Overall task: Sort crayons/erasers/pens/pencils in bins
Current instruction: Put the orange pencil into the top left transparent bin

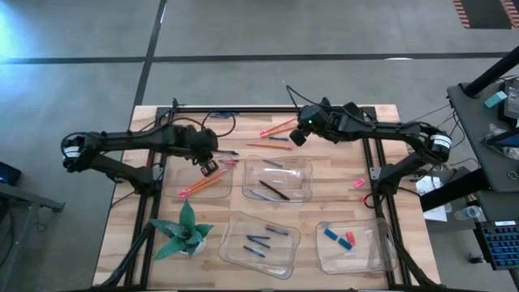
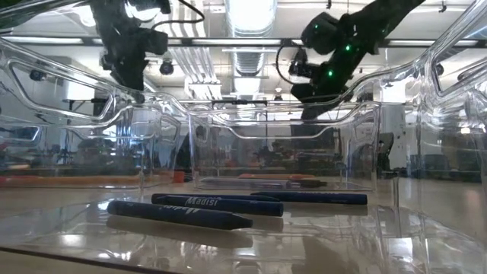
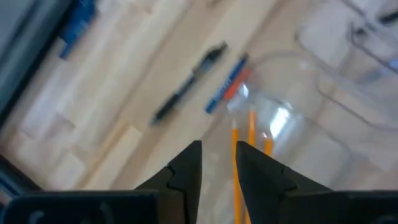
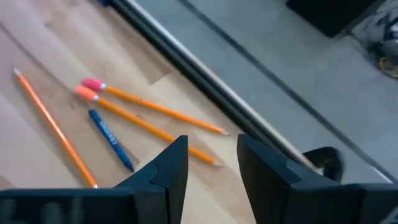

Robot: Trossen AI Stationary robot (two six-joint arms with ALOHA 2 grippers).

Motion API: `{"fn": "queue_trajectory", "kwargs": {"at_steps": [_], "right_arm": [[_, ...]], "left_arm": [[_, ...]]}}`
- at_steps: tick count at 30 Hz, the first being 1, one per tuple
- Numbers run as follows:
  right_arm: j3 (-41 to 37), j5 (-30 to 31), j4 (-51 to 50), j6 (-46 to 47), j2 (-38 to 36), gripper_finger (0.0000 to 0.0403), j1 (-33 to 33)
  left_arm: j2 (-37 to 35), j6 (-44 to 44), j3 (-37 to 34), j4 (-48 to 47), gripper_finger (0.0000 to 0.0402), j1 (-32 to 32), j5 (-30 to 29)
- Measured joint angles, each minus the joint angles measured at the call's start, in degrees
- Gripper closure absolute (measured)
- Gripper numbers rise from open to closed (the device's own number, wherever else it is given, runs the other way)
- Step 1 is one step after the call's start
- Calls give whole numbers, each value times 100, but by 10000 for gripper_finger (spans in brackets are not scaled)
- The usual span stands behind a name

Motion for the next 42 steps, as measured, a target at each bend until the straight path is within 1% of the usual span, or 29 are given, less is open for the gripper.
{"fn": "queue_trajectory", "kwargs": {"at_steps": [2,4,7,11,13,17,20,22,28,31,34,36,42], "right_arm": [[49,-159,-8,3,153,269,-13],[159,-513,14,9,317,261,-63],[416,-1336,-80,40,615,245,-192],[861,-2278,-647,67,1054,223,-399],[1059,-2858,-904,19,1265,215,-464],[1295,-4032,-1135,-227,1673,208,-485],[1426,-4561,-1236,-483,1910,208,-481],[1448,-4643,-1238,-662,2035,210,-481],[1476,-4594,-1225,-1147,2304,217,-487],[1478,-4387,-1209,-1348,2423,221,-485],[1478,-3901,-1179,-1559,2523,223,-484],[1486,-3730,-1165,-1667,2567,223,-485],[1499,-3705,-1103,-1853,2608,223,-485]], "left_arm": [[-8,21,-24,66,317,0,-263],[-8,32,-30,80,317,0,-434],[-6,142,-56,75,317,0,-491],[3,165,-66,75,317,0,-490],[2,175,-74,69,317,0,-490],[-4,365,-89,69,317,0,-491],[-4,438,-89,73,317,0,-517],[-4,442,-95,75,317,0,-519],[-6,445,-177,66,317,0,-521],[-8,453,-181,71,317,0,-521],[-8,477,-181,69,317,0,-521],[-8,507,-181,73,317,0,-521],[-8,575,-181,78,317,0,-526]]}}
